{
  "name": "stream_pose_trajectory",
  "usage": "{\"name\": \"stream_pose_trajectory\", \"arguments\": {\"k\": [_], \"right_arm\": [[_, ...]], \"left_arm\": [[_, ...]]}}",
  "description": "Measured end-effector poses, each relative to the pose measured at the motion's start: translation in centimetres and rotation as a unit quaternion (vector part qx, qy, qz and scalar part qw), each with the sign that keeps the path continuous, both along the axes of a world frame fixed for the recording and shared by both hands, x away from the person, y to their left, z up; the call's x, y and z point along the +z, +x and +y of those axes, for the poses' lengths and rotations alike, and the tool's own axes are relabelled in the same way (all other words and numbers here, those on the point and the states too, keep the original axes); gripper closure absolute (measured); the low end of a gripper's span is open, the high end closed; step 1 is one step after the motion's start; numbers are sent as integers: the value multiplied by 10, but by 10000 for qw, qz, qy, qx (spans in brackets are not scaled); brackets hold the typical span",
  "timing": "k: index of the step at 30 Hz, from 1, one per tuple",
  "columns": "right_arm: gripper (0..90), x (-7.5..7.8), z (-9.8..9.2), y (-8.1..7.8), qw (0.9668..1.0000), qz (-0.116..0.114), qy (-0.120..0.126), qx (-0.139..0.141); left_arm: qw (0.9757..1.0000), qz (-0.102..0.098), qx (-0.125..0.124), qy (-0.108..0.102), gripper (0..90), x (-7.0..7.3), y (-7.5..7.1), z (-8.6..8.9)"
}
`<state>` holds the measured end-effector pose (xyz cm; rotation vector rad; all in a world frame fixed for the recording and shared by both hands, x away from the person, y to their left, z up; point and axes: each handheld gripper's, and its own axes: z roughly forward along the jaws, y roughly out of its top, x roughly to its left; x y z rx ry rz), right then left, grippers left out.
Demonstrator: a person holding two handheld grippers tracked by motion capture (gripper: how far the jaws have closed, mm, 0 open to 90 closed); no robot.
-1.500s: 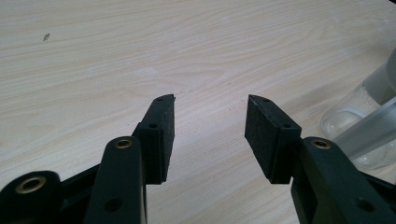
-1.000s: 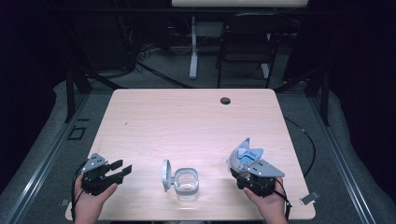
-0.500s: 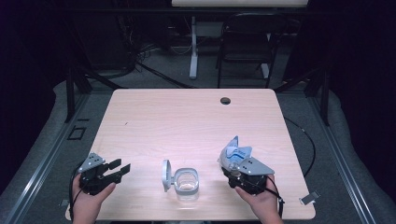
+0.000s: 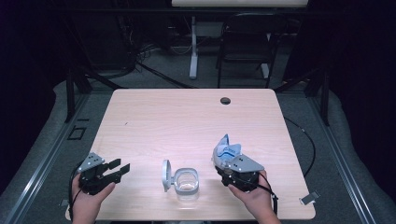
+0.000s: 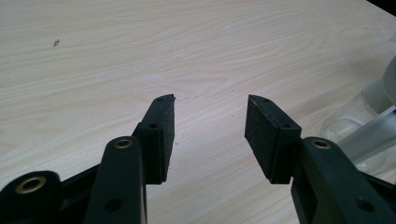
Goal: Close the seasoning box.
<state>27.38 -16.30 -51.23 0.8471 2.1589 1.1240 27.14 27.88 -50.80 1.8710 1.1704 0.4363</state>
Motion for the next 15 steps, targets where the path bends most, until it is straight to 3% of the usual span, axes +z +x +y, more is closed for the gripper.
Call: {"name": "stream_pose_trajectory", "arguments": {"k": [15], "right_arm": [[413, 2, 14, 5, 9996, -74, -241, 81]], "left_arm": [[10000, 15, 10, -11, 529, -1, 1, 1]]}}
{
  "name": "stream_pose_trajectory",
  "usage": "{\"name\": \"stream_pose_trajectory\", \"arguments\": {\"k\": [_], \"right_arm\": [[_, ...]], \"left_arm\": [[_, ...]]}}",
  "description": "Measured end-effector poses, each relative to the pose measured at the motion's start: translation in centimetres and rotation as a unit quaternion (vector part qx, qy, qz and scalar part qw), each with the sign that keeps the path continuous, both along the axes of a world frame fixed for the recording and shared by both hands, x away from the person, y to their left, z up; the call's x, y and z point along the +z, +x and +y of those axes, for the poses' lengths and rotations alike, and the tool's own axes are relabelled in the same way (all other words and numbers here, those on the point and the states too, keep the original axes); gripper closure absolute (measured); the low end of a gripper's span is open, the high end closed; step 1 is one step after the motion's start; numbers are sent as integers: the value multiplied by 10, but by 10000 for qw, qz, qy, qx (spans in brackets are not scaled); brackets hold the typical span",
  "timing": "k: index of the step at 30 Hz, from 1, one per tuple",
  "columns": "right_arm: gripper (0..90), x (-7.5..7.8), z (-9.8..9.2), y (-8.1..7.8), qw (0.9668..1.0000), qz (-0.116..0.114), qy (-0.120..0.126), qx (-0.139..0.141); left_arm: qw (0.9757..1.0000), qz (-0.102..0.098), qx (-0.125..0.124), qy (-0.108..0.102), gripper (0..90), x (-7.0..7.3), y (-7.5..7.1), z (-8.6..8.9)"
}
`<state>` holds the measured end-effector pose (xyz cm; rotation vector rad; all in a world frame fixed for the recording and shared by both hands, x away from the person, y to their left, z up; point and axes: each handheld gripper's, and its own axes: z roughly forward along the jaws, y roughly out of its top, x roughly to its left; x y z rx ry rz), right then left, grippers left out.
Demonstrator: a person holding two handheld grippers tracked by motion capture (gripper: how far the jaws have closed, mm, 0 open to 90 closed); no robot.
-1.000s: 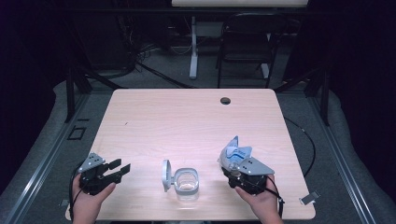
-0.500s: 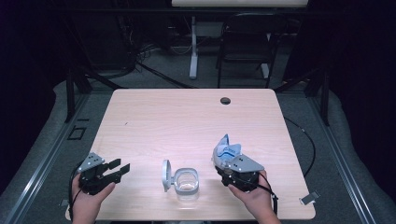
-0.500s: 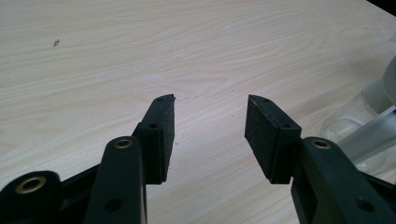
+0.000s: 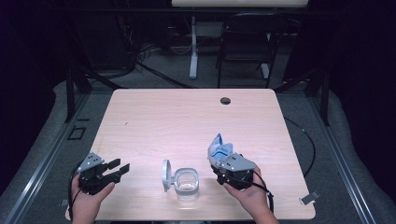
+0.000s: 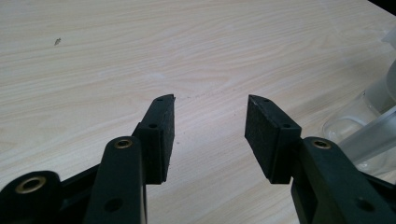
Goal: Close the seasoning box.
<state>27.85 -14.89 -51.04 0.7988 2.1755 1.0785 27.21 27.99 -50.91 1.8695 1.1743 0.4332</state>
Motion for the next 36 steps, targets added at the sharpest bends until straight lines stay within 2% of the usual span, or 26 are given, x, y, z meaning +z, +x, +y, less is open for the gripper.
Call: {"name": "stream_pose_trajectory", "arguments": {"k": [7, 17, 26, 36], "right_arm": [[413, 2, 4, 0, 10000, -25, -47, 46], [413, 1, 12, -1, 9996, -187, -207, 85], [413, -1, 16, 0, 9993, -280, -247, 69], [413, -7, 21, 0, 9979, -422, -482, 67]], "left_arm": [[10000, -5, 9, -3, 529, 0, 0, 0], [10000, 0, 9, 9, 529, -1, 0, 0], [10000, -6, 21, 11, 529, 0, 0, 2], [10000, 14, 38, 12, 529, -1, 1, 2]]}}
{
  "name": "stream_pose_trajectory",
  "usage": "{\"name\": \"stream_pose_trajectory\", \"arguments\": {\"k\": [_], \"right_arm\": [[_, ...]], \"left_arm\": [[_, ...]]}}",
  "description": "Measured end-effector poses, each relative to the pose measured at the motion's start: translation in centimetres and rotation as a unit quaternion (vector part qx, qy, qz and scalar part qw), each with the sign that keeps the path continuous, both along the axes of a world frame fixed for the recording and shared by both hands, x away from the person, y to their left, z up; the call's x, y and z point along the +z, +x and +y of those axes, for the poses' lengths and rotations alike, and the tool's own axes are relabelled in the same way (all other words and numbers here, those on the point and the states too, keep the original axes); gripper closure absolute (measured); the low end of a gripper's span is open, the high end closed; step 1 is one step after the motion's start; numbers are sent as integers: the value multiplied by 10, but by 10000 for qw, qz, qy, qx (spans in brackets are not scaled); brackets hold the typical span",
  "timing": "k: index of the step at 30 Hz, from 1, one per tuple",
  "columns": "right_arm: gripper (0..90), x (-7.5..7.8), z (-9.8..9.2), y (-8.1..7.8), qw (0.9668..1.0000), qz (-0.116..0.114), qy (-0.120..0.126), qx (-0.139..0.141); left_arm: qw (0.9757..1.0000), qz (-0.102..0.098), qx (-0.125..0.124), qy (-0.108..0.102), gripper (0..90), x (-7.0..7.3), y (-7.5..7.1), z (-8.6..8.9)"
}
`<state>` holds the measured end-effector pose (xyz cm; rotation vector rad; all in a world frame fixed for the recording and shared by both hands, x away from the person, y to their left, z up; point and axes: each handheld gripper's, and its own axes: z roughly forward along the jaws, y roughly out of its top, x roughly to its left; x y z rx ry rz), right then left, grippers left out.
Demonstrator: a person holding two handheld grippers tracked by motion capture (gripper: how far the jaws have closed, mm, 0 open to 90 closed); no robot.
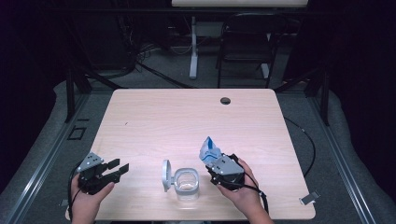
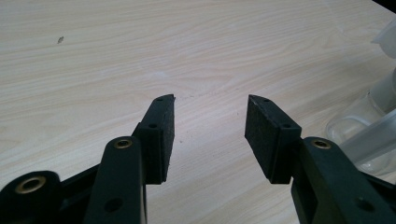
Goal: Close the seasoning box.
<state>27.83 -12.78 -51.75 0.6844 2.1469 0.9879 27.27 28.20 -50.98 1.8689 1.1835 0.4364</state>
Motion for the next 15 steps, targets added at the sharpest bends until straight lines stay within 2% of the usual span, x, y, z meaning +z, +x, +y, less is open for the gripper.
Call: {"name": "stream_pose_trajectory", "arguments": {"k": [11, 15], "right_arm": [[415, -6, 4, -1, 9989, -260, -379, -27], [415, -9, 5, -1, 9986, -312, -423, -30]], "left_arm": [[10000, 37, -13, 19, 529, -2, 1, 0], [10000, 47, -7, 17, 529, -2, 1, 0]]}}
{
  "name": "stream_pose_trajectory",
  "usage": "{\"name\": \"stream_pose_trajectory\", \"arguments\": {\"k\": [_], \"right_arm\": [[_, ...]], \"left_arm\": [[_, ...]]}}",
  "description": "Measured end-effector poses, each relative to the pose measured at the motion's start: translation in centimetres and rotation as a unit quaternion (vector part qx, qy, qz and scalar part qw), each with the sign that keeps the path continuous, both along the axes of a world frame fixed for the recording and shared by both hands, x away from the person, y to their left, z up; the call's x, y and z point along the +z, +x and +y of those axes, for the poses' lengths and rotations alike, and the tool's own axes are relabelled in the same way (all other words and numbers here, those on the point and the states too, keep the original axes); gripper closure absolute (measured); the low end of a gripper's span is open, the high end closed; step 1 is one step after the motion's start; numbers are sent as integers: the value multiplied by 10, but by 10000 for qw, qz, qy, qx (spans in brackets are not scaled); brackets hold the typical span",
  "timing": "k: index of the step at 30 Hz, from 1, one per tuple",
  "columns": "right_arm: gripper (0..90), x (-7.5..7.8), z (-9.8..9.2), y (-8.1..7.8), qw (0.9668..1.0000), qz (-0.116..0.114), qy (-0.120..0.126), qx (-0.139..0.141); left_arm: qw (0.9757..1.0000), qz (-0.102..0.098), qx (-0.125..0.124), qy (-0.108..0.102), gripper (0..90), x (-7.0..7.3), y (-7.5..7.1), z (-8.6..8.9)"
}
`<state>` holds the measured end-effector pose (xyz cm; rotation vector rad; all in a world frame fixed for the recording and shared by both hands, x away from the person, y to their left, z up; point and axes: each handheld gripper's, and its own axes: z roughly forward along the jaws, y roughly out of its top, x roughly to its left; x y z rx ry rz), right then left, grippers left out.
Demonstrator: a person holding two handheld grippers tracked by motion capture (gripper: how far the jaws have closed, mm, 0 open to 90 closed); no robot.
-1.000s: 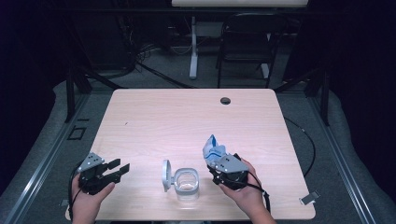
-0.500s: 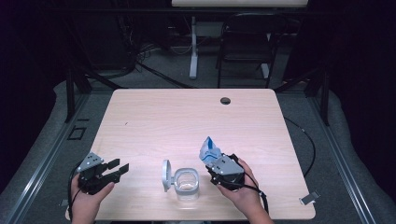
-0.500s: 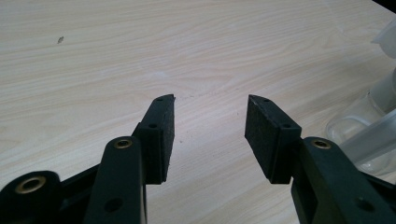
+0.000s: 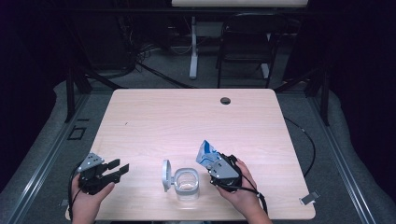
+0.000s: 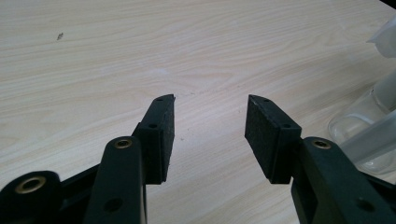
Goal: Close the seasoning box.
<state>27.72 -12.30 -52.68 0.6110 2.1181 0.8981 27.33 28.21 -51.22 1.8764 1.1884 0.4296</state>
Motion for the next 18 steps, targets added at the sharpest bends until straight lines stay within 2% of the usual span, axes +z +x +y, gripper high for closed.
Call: {"name": "stream_pose_trajectory", "arguments": {"k": [7, 9, 14, 18], "right_arm": [[415, -2, 2, -1, 9998, -199, -88, -24], [415, -2, 2, 0, 9999, -164, -56, 4], [415, -2, 2, -1, 9998, -62, -163, 103], [415, -2, 1, -1, 9995, -92, -272, 112]], "left_arm": [[10000, -3, 10, 8, 529, -1, 0, 0], [10000, 5, 12, 20, 529, -1, 0, 0], [10000, 2, 20, 12, 529, 0, 0, 1], [10000, 5, 24, 10, 529, 0, 0, 1]]}}
